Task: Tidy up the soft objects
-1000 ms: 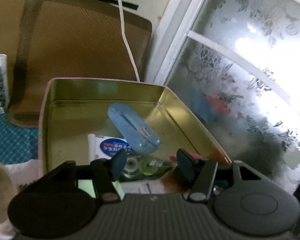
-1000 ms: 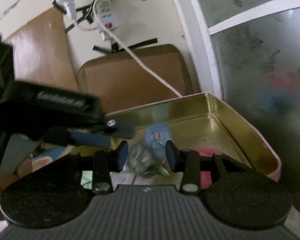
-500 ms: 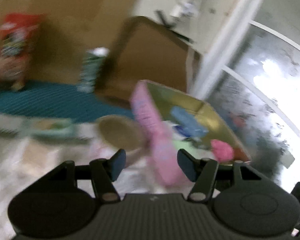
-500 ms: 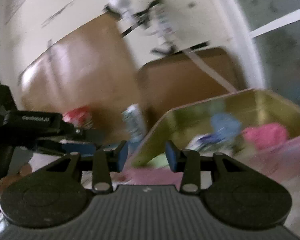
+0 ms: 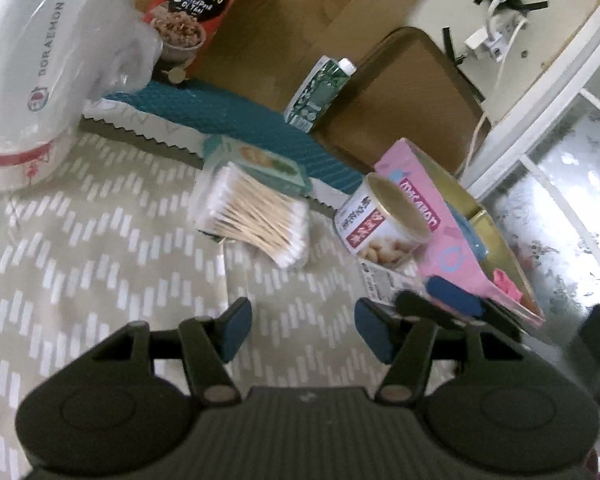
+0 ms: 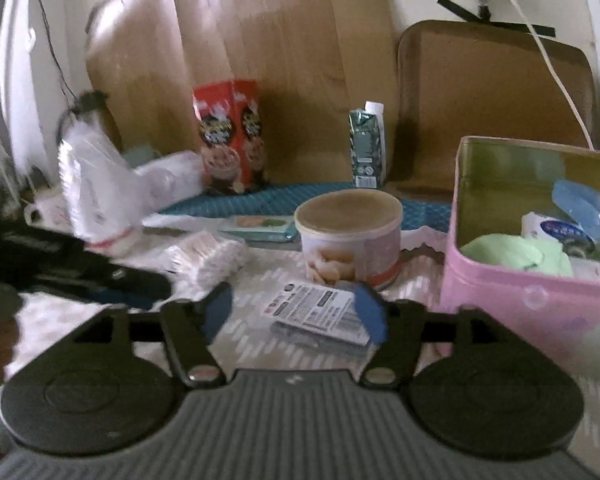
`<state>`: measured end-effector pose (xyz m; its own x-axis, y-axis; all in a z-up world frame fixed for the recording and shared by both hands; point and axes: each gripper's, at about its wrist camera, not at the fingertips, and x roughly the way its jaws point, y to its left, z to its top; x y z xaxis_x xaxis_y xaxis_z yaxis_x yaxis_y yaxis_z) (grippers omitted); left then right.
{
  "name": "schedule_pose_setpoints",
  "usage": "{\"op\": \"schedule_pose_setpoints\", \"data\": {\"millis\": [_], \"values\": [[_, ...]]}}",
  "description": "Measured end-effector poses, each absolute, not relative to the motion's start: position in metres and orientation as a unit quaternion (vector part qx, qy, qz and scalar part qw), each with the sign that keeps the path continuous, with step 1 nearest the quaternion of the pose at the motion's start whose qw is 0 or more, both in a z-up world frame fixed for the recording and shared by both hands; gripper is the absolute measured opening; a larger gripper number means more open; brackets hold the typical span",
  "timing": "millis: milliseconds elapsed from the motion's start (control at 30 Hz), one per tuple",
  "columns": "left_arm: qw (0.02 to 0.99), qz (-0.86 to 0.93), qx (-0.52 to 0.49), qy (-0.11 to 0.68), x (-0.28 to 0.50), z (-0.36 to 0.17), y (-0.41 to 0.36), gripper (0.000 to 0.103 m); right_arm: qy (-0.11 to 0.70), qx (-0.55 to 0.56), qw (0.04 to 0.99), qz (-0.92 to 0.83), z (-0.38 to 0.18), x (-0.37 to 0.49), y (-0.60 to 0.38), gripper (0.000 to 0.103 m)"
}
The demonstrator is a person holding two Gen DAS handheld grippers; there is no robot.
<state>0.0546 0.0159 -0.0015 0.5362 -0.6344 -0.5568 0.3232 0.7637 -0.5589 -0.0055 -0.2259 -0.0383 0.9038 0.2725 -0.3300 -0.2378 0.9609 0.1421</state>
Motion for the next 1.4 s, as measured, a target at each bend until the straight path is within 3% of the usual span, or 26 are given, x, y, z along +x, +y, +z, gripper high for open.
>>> {"op": "schedule_pose_setpoints", "data": {"millis": [333,800,1000,1400], "values": [[0.849,-0.302,-0.208,0.38,0.051,-0.007,0.027,0.065,0.231,-0.08,0.96,0.135,-0.045,0.028,-0.2,0.083],[0.87,-0.284,-0.18,0.36,0.042,-0.004,0.035,0.07,0.246,-0.086,0.957,0.13,-0.043,0.025,-0.199,0.086],[0.88,-0.274,-0.171,0.347,0.038,-0.005,0.044,0.069,0.265,-0.078,0.95,0.143,-0.04,0.038,-0.195,0.093],[0.884,-0.275,-0.185,0.329,0.035,-0.01,0.059,0.069,0.273,-0.113,0.939,0.173,-0.039,0.005,-0.183,0.087]]}}
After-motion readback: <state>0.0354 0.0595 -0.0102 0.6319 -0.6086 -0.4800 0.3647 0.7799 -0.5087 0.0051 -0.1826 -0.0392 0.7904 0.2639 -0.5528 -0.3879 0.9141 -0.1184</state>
